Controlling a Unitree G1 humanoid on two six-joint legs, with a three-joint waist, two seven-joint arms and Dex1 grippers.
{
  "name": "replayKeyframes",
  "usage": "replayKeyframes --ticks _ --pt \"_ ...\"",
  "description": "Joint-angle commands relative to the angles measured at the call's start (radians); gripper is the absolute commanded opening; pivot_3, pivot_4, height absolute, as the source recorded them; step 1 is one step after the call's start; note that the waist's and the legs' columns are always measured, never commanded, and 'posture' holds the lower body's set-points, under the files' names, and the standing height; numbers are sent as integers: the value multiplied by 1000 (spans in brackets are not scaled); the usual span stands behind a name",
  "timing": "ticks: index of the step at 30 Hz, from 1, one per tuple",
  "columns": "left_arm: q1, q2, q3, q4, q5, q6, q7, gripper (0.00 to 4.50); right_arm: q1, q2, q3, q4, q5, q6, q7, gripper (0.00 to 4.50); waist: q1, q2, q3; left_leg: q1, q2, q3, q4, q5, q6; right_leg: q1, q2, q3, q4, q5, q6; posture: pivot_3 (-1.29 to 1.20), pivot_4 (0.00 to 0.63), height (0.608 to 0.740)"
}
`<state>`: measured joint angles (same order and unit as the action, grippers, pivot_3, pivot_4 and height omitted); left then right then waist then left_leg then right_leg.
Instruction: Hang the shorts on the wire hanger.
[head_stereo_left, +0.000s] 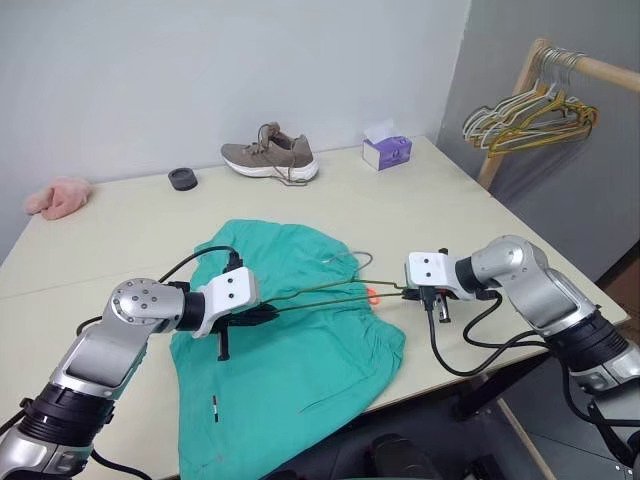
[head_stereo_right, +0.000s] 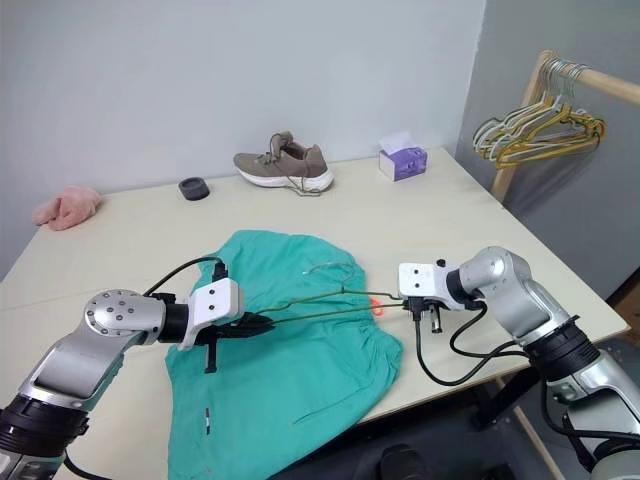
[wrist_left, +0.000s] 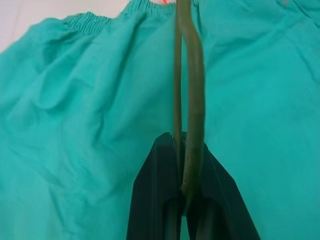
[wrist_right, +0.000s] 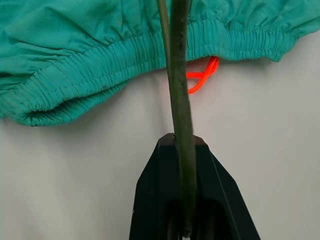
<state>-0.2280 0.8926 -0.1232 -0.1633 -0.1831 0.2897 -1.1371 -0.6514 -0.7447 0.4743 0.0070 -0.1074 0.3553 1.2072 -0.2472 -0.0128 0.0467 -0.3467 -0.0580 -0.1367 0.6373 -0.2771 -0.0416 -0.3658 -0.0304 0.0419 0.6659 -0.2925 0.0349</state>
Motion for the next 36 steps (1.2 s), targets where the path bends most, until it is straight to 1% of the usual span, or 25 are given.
replayKeyframes --ticks 1,3,5,6,9,10,13,15,18,22,27,30,33,36 --pt "-8 -30 24 -2 -25 -35 7 0 0 -11 -23 -35 -2 -12 14 20 0 0 0 -2 0 0 2 0 0 -2 0 0 1 1 -1 -270 0 740" --pt "-9 -57 38 -6 -63 -9 8 0 8 -16 -30 -47 4 -9 20 20 0 0 0 -4 -1 0 4 0 0 -3 0 0 2 3 -3 -272 0 740" --pt "-9 -77 54 -7 -88 13 11 524 22 -31 -39 -73 12 -7 28 0 0 0 0 -5 -1 0 6 -1 1 -3 0 0 2 3 -3 -274 0 740" --pt "-7 -83 61 -5 -95 19 13 703 29 -37 -43 -85 16 -4 31 0 0 0 0 -5 -1 0 7 -1 1 -3 0 0 2 3 -2 -275 0 740" --pt "-10 -106 93 9 -130 41 36 1591 49 -56 -57 -117 25 6 41 0 -1 0 0 -5 -1 0 8 -1 1 -3 0 0 4 3 -1 -279 0 740" --pt "-12 -113 106 16 -140 49 45 1901 55 -61 -62 -125 26 10 43 0 -2 0 0 -5 -1 1 9 -1 1 -4 0 1 6 1 2 -281 0 740" --pt "-32 -145 172 46 -205 119 89 2814 70 -84 -80 -148 39 39 55 0 -1 0 0 -4 -1 0 9 -1 1 -4 0 0 9 0 3 -288 0 740" --pt "-33 -146 209 57 -240 162 100 3396 82 -101 -96 -162 51 68 60 0 -3 0 0 -4 -1 0 9 -1 1 -4 0 0 11 0 3 -291 0 740" --pt "-14 -125 254 66 -273 214 105 3396 118 -137 -136 -183 83 135 63 0 -4 0 0 -2 -1 1 9 -1 1 -4 0 1 12 0 3 -296 0 740" --pt "19 -105 277 91 -261 213 118 3396 198 -184 -206 -210 139 249 56 0 -3 -1 0 -2 -1 1 9 -1 1 -4 0 1 12 0 3 -302 0 740" --pt "42 -115 286 116 -247 197 149 3396 326 -226 -314 -229 233 454 27 0 -2 -1 0 -3 -1 1 9 -1 1 -4 0 1 12 0 3 -315 0 740" --pt "44 -127 283 119 -245 189 170 3396 380 -237 -355 -230 276 554 -2 0 -2 -1 0 -2 -1 1 9 -1 1 -4 0 1 12 0 3 -324 0 740" --pt "26 -145 290 143 -237 176 207 3396 395 -228 -385 -199 304 626 -44 0 -6 0 -1 -2 -1 2 10 -1 1 -3 0 1 12 0 3 -328 0 740" --pt "10 -154 297 170 -235 168 228 3396 380 -216 -375 -160 305 642 -90 0 -11 -1 -1 -1 -1 3 10 -1 1 -3 0 2 13 0 3 -328 0 740"
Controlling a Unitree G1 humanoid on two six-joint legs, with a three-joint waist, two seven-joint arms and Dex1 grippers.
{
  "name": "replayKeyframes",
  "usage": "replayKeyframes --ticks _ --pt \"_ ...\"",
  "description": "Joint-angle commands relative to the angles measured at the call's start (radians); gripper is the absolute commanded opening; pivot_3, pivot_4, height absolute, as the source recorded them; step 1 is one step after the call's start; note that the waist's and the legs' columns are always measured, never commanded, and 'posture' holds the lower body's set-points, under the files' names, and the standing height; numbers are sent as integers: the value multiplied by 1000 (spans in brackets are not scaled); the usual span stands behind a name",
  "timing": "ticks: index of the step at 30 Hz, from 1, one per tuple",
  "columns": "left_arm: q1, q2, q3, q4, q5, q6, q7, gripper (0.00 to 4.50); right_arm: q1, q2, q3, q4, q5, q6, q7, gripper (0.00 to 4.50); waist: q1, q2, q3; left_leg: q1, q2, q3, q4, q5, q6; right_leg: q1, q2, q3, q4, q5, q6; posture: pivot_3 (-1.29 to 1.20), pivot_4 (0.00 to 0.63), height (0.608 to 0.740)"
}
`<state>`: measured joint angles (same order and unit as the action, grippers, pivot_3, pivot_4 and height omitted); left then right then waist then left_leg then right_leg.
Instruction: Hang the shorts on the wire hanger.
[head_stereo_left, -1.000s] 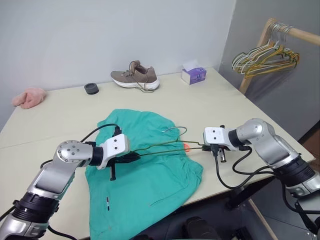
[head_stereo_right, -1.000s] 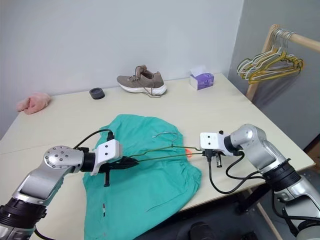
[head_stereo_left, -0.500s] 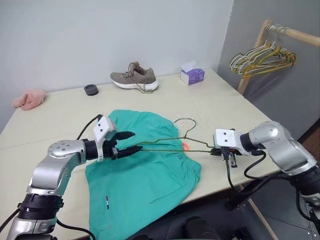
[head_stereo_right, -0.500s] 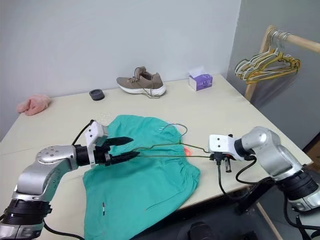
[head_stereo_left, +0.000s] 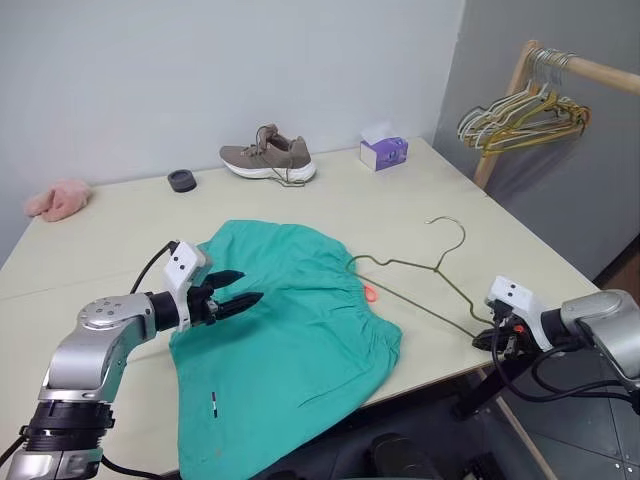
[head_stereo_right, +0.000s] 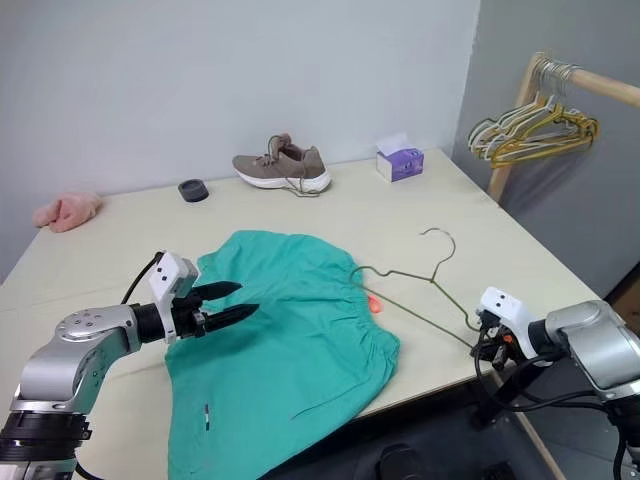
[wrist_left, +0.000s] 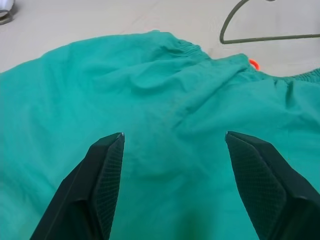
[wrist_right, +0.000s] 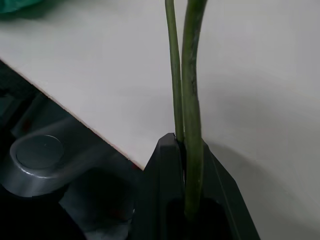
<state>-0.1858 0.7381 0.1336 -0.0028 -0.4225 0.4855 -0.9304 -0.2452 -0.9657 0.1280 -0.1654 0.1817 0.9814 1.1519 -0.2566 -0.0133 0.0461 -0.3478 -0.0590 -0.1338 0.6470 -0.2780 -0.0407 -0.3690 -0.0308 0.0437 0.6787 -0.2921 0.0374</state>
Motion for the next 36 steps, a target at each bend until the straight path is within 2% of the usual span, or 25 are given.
replayKeyframes --ticks 1,11,17,24,29,36 --pt "-39 -2 41 17 6 -31 29 3396 -33 9 -18 26 13 15 -46 0 -2 0 0 0 0 0 0 0 0 0 0 0 0 0 0 -333 0 740" --pt "-61 6 43 61 19 -66 45 3396 -165 89 131 161 -23 -3 -96 0 -27 -3 -2 0 0 0 0 0 0 0 0 0 0 0 0 -316 0 740" --pt "-37 9 47 50 23 -78 48 3396 -187 79 160 138 5 49 -74 0 -26 -5 -4 0 0 -1 0 0 0 0 0 0 0 0 0 -308 0 740" --pt "-17 11 44 37 7 -74 17 3396 -182 9 172 84 81 148 9 0 -16 -5 -4 -1 0 -1 -1 0 0 0 0 -1 -1 0 0 -306 0 740" --pt "-11 14 41 37 9 -80 -6 3396 -235 -26 237 69 117 197 64 0 -12 -4 -3 -1 0 -1 -1 0 0 -1 0 -1 -1 0 0 -301 0 740" --pt "5 9 55 45 14 -98 4 3396 -364 25 290 154 126 209 57 0 -16 -4 -3 0 0 -1 -1 0 0 -1 0 -1 -1 0 0 -280 0 740"
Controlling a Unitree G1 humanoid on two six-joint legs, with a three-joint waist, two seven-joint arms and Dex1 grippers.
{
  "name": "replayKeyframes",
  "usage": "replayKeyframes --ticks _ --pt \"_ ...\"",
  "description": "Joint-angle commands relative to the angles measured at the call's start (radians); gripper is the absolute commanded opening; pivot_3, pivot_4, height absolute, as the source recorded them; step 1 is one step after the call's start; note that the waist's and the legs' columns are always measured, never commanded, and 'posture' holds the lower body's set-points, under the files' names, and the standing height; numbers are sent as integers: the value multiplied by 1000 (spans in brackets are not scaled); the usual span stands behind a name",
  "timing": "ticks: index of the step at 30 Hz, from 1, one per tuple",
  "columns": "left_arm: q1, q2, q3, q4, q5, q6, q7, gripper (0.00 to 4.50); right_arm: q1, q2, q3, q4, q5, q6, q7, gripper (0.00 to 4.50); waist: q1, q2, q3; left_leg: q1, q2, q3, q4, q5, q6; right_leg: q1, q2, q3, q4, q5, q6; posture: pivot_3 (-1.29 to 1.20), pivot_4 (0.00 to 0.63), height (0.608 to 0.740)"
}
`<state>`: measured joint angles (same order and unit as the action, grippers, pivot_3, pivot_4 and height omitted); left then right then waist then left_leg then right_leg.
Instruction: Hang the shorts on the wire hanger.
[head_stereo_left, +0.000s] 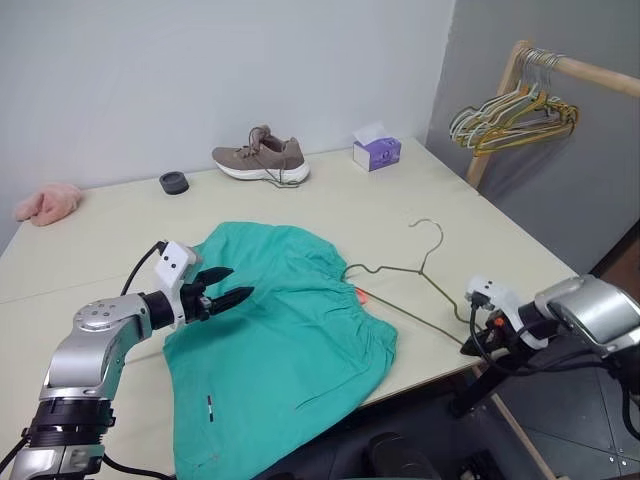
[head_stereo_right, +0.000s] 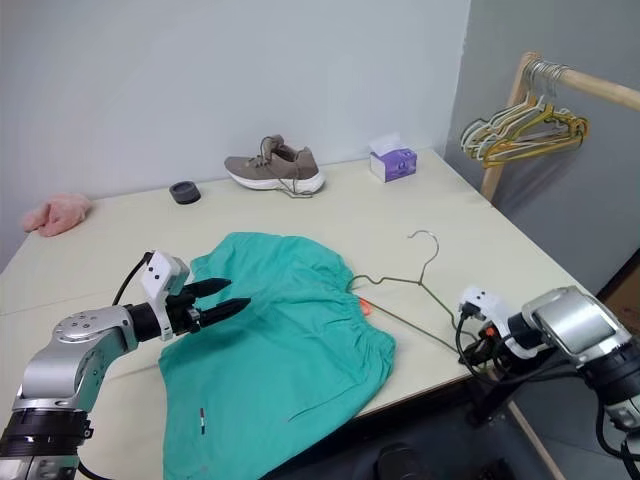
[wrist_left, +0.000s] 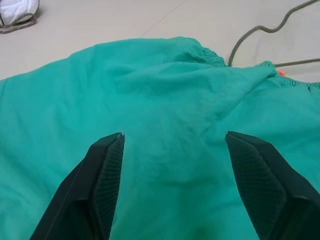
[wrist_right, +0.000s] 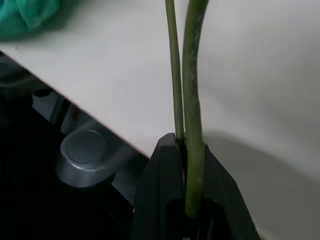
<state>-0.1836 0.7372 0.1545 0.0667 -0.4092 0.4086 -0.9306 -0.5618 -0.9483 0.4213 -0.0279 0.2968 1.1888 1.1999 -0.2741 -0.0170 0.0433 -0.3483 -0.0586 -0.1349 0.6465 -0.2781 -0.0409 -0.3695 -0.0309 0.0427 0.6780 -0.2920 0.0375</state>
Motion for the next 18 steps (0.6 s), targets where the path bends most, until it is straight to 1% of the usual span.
replayKeyframes --ticks 1,7,12,18 --pt "6 10 38 -24 1 -24 8 3396 -56 10 -3 24 13 2 9 0 4 0 0 0 0 0 0 0 0 0 0 0 0 0 0 -279 0 740" --pt "12 8 68 15 13 -55 49 3396 -80 29 -14 53 13 -8 -8 0 22 0 0 -4 -1 0 0 0 0 -4 -1 0 -1 0 0 -276 0 740" --pt "34 16 61 -15 -12 -34 0 3396 -43 0 -40 62 33 42 -11 0 28 0 0 -6 -1 -1 0 0 0 -4 -1 0 -1 0 0 -275 0 740" --pt "73 27 56 -77 -59 7 -75 3396 18 -43 -111 23 108 136 -21 0 28 1 1 -7 -2 -1 0 0 0 -5 -2 -1 -1 0 0 -282 0 740"
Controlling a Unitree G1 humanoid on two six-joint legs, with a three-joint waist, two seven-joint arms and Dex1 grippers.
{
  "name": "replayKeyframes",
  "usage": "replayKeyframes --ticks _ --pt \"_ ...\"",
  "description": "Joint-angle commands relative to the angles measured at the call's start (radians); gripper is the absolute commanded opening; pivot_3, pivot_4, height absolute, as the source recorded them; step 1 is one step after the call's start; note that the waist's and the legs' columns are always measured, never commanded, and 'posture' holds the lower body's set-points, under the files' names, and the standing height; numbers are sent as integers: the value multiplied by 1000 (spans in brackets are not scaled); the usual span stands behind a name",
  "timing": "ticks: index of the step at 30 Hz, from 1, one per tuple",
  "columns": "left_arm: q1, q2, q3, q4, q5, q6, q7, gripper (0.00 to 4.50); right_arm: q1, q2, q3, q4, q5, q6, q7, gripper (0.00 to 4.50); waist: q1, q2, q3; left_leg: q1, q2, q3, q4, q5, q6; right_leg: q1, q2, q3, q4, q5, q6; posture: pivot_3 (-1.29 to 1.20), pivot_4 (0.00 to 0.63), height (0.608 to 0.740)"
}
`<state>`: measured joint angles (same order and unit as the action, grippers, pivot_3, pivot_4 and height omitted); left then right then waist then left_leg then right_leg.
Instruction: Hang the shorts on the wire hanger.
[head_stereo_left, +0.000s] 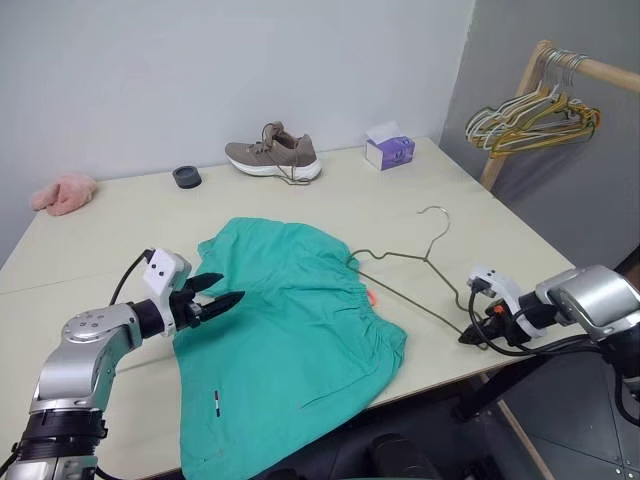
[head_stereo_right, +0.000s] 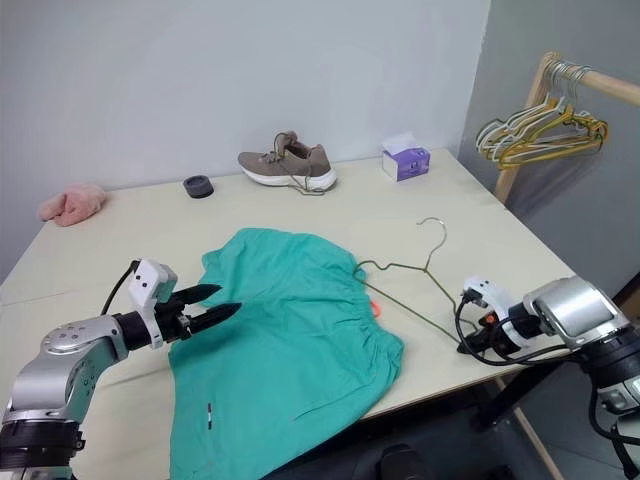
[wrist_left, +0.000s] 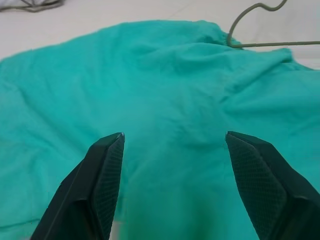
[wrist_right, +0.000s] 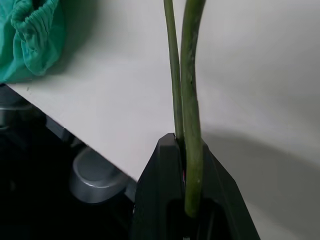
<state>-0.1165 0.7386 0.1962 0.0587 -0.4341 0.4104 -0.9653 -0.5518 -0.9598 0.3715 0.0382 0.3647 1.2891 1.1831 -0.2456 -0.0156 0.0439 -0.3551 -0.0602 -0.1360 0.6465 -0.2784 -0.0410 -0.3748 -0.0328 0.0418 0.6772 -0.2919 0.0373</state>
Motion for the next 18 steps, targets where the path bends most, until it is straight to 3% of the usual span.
replayKeyframes --ticks 1,8,18 --pt "14 28 15 -82 -42 10 -55 3396 20 -38 -74 -54 54 52 -10 0 0 0 0 0 0 0 0 0 0 0 0 0 0 0 0 -283 0 740" --pt "32 50 13 -110 -39 17 -99 3396 59 -22 -107 -83 94 86 -72 0 -4 1 0 1 0 1 0 0 0 1 0 0 0 0 0 -279 0 740" --pt "-13 69 48 10 17 -39 -56 3396 1 34 -51 -89 126 96 -93 0 -4 1 0 1 0 1 0 0 0 1 0 0 1 0 0 -265 0 740"
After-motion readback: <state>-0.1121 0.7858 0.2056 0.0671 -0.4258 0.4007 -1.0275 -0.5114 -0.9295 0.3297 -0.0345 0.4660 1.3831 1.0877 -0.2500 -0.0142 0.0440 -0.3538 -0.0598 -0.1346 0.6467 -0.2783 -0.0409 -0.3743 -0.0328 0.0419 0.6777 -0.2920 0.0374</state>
